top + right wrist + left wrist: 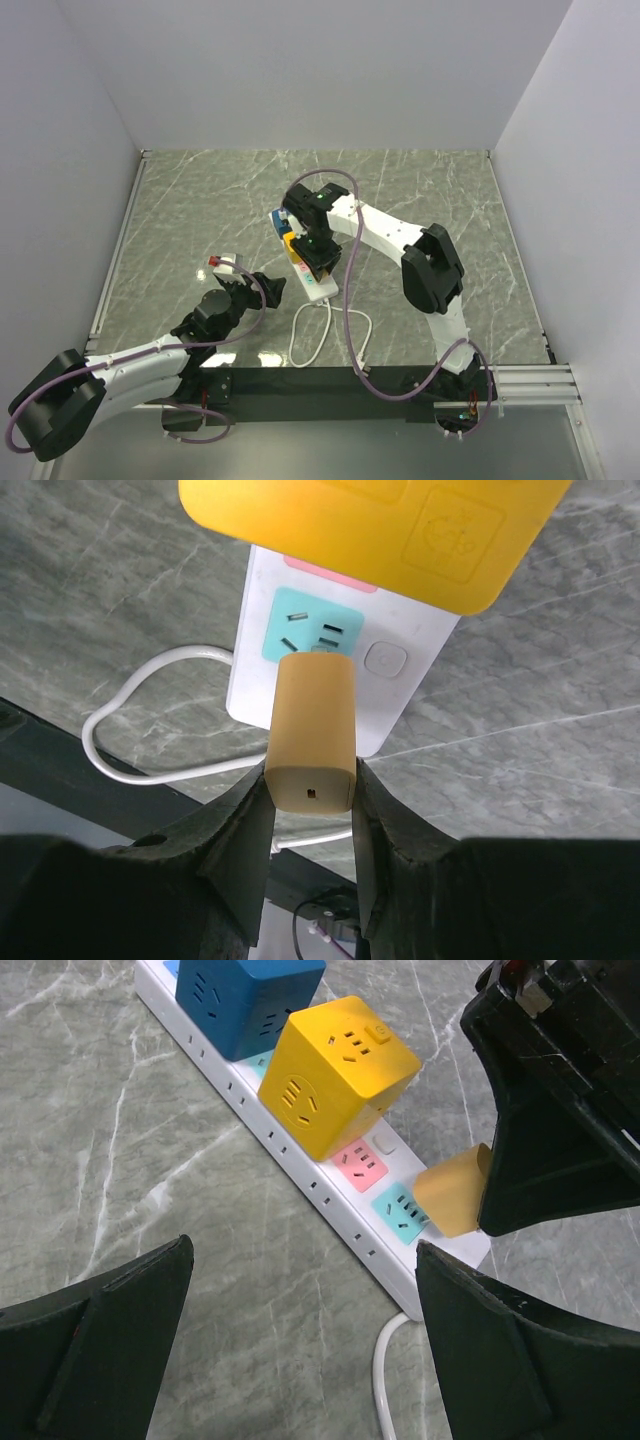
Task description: Insert the plug
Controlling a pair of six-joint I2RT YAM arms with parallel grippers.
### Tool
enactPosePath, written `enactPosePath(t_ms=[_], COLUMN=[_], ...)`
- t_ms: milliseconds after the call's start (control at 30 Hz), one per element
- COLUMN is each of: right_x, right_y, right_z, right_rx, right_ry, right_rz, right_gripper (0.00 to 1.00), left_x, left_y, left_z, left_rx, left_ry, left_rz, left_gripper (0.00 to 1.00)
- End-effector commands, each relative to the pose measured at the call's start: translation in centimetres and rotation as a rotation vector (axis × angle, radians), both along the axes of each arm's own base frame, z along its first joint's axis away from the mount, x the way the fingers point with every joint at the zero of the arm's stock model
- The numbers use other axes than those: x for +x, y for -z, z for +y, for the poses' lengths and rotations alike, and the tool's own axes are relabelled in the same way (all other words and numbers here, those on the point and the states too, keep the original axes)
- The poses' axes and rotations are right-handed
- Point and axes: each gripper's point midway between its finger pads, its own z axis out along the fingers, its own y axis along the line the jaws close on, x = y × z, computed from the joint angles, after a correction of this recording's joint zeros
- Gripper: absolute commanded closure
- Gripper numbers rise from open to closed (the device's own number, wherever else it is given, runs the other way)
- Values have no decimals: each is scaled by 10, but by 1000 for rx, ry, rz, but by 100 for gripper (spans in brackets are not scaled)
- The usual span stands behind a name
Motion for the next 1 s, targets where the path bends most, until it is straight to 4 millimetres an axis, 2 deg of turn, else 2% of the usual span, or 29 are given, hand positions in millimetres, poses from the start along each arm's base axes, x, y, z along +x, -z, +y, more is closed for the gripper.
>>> enactPosePath(t_ms=[0,367,967], right_x=[7,19,6], right_y=[-1,1,25], right_z=[1,3,-4], right_rx=[-2,-14,-69], right_ry=[-1,21,50], right_rz=[-5,-26,40], right_gripper=[100,100,100], left_x=[-1,0,-2], left_y=[-8,-6,-9], left_z=[-2,-3,-3], left_rx=[-25,-20,-31], left_ry=[16,20,27], left_rz=[-34,-30,-40], left_gripper=[1,1,1])
